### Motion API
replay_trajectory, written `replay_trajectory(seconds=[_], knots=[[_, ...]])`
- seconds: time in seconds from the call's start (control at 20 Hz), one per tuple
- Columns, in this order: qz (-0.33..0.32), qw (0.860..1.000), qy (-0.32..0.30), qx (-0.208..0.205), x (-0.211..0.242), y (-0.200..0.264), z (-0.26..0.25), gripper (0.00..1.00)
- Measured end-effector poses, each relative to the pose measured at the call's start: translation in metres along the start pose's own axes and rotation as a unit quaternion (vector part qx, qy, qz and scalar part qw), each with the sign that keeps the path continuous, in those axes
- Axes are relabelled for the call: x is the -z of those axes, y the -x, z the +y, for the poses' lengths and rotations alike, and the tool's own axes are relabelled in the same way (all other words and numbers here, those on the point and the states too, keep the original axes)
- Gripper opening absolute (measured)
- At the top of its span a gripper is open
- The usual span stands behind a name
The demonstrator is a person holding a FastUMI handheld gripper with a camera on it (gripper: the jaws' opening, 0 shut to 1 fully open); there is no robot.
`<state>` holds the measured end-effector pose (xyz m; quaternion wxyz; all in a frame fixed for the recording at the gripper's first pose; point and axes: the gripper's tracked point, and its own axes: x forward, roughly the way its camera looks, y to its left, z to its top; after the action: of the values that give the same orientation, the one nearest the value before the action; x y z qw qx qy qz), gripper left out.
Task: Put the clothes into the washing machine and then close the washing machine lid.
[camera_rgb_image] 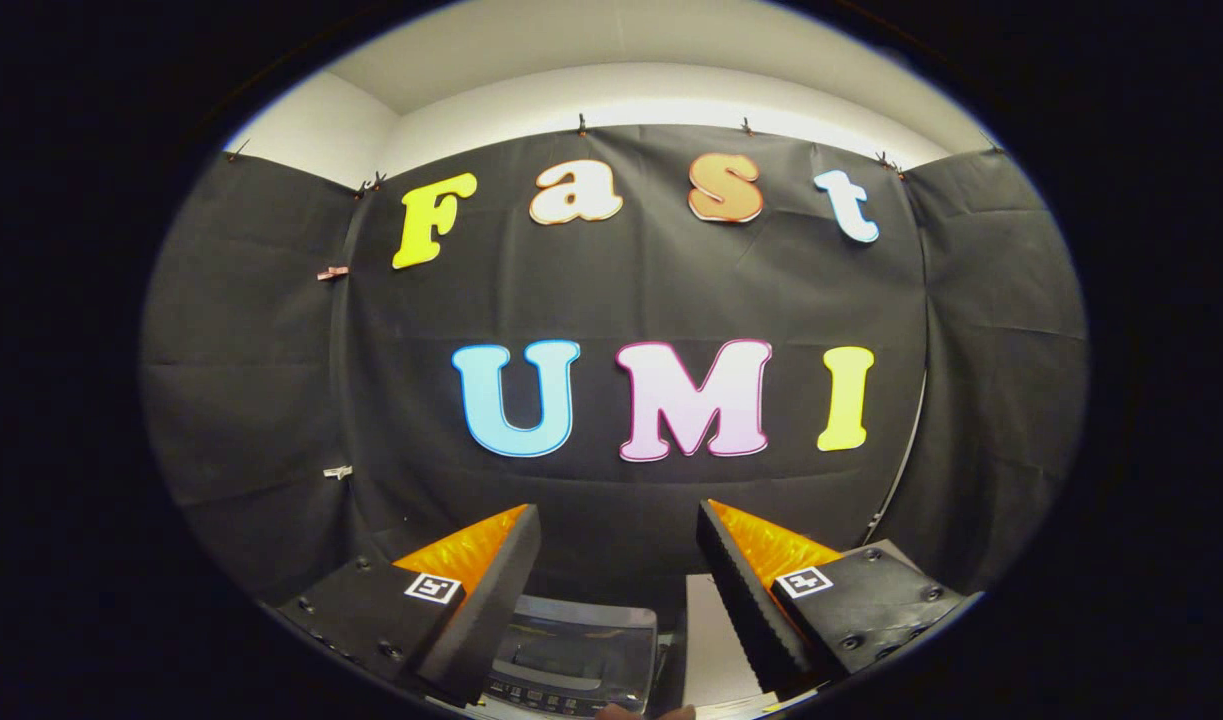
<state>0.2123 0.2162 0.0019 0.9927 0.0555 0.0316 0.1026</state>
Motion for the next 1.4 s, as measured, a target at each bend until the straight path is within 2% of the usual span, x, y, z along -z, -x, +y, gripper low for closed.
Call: replay_trajectory(seconds=[0.25, 0.65, 1.05, 1.4], knots=[[-0.009, 1.0, -0.013, 0.009, -0.018, 0.024, -0.057, 0.98], [-0.013, 0.998, -0.016, 0.059, -0.033, 0.046, -0.146, 0.98], [-0.017, 0.997, -0.018, 0.077, -0.041, 0.067, -0.18, 0.98], [-0.013, 0.997, -0.022, 0.079, -0.04, 0.066, -0.185, 0.98]])
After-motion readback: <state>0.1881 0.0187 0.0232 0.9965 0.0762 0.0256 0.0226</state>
